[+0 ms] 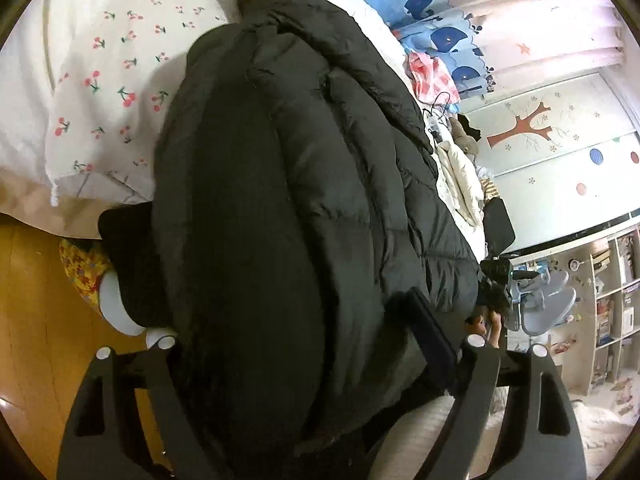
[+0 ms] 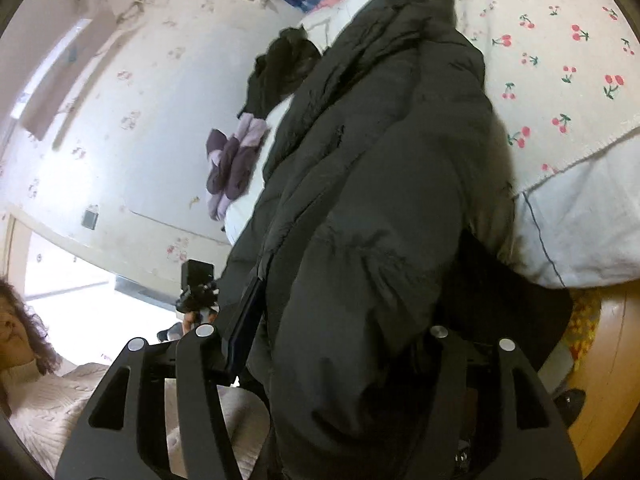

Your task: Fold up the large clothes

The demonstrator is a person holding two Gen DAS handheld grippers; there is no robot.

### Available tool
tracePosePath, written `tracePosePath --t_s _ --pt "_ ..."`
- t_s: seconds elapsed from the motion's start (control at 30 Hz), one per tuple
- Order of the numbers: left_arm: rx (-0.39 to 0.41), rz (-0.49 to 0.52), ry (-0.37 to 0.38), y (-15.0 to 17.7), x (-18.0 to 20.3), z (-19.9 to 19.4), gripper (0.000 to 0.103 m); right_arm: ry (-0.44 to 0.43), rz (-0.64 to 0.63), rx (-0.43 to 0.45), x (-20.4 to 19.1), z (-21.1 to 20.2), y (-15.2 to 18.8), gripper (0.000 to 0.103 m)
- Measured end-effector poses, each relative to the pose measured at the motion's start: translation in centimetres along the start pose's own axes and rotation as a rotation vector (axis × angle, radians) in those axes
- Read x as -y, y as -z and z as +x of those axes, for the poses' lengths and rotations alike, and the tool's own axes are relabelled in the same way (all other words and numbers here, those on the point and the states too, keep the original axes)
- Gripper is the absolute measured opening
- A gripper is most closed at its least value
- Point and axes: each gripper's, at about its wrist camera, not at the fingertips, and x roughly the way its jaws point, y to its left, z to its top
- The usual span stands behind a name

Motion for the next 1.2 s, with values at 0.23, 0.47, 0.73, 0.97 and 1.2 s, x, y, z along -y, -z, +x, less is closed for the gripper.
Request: tracePosePath --t_s 0.23,0.47,0.73,0.97,1.2 --pt "0.102 0.058 0.030 -0.8 2.5 -2.5 0.021 -0.081 -0.127 0.131 -4.6 -0.6 -0.8 0.010" --pt "0.011 0.177 0.073 1.0 3.6 -4.2 0.019 -0.084 -0.193 0.048 -7.4 -1.5 0.3 0.014" --pt "-0.093 0.076 0.106 2.6 -0.8 -2.0 0.042 -0.068 -0.087 -0.163 -3.7 1.4 4.9 0.030" --pt "0.102 0.090 0.213 1.2 0.6 -5.1 0.032 -0.303 -0.141 0.083 -5.6 0.1 2.6 0.022" --pt "0.199 0.055 0.272 0.2 0.1 -6.8 0.025 -0.364 -0.119 0.239 -5.8 -0.5 0.4 0.019"
